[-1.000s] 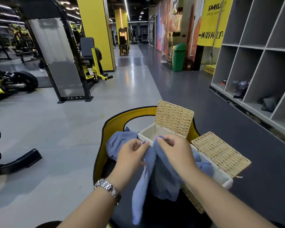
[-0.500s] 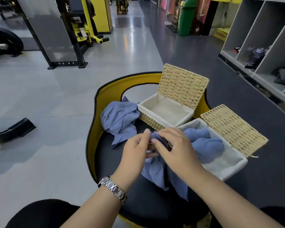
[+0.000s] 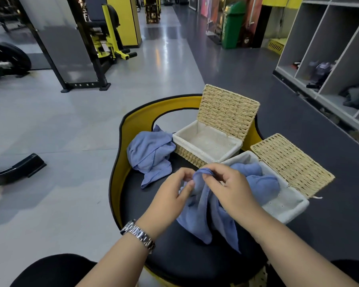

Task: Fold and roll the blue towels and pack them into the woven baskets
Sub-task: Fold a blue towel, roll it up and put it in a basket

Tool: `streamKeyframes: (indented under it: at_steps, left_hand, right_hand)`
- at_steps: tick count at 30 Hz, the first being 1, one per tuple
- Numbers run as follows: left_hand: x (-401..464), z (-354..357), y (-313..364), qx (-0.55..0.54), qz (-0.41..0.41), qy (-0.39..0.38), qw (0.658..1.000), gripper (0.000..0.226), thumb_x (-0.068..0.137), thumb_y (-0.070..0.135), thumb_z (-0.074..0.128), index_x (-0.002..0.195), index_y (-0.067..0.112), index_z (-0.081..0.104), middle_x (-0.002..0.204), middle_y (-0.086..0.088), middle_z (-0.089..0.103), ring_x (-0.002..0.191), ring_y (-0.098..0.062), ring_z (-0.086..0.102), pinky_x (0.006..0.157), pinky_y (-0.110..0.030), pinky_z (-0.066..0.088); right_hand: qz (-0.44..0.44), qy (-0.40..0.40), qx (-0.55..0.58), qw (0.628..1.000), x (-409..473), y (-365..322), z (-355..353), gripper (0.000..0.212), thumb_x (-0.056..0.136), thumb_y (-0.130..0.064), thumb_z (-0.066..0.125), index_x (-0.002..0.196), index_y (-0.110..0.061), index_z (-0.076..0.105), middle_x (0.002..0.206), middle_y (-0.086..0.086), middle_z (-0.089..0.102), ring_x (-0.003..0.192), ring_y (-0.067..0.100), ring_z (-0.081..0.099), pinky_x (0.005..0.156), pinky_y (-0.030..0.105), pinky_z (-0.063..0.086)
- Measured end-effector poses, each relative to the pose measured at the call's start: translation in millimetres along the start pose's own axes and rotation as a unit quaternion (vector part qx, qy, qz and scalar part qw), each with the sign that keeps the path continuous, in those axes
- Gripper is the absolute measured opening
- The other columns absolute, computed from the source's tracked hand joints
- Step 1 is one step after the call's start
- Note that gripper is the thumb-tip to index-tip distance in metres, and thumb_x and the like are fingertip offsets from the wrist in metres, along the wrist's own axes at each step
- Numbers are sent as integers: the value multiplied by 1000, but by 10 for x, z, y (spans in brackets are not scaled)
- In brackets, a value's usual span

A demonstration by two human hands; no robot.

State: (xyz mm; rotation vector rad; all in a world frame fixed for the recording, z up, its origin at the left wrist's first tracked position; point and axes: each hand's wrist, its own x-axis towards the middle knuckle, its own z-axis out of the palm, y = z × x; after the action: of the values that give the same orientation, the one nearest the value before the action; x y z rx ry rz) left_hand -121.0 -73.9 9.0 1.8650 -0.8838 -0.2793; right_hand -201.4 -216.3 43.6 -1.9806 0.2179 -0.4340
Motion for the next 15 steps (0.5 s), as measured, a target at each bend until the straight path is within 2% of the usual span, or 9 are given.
streamKeyframes:
  at_steps: [3,5,6,8,10,12,13,15]
  left_hand:
    - [-14,14,12,33,30,-6,999,6,90,30,55,96,29,55,92,16,58,93,-11,53,83,-24,43]
    - [-16,8,-23,83,46,-23,995,14,89,40,57,91,27,53,87,14,56,89,-9,51,81,-23,41]
    - [-14,6,-58,143,60,-40,987,22,88,47,55,89,25,52,85,13,55,87,-9,49,81,-24,39]
    - [-15,15,-165,288,79,-91,950,35,88,58,45,83,23,49,76,9,53,81,-11,46,85,-28,36]
    - [-34,-3,-291,388,54,-152,908,41,87,62,42,78,22,48,71,8,52,81,-12,46,94,-33,32]
    - [-73,-75,-396,434,-8,-208,877,37,89,59,45,77,24,48,74,12,52,92,-12,49,108,-39,21]
    - [-100,-114,-438,438,-35,-233,868,30,90,55,46,79,27,49,77,14,52,99,-12,50,111,-41,15]
    - [-155,-159,-497,410,-58,-257,873,20,91,47,49,82,30,50,82,14,55,98,-8,50,113,-42,13]
  right_hand:
    - [17,2,70,997,-19,2,-67,18,93,-9,54,91,-20,68,84,-5,71,85,8,66,77,24,52]
    - [35,28,124,991,-12,-4,-115,18,94,-8,53,91,-17,68,82,-3,71,84,8,65,75,22,51]
    - [44,43,156,986,-1,-17,-143,17,94,-6,53,91,-13,68,81,-2,70,83,9,64,74,22,51]
    - [57,61,224,971,23,-58,-214,16,94,-4,51,91,-7,66,81,4,68,80,12,62,72,22,52]
    - [61,74,265,959,49,-94,-316,16,94,-5,50,90,-8,66,79,5,68,79,15,62,70,24,52]
    - [65,94,263,958,72,-100,-437,16,94,-9,51,91,-11,67,80,4,69,80,16,64,72,27,52]
    - [66,108,249,960,82,-89,-496,16,94,-10,52,91,-12,67,82,4,69,82,16,65,74,28,52]
    - [70,131,230,962,94,-48,-584,16,94,-12,52,93,-14,68,85,2,71,85,14,66,75,28,51]
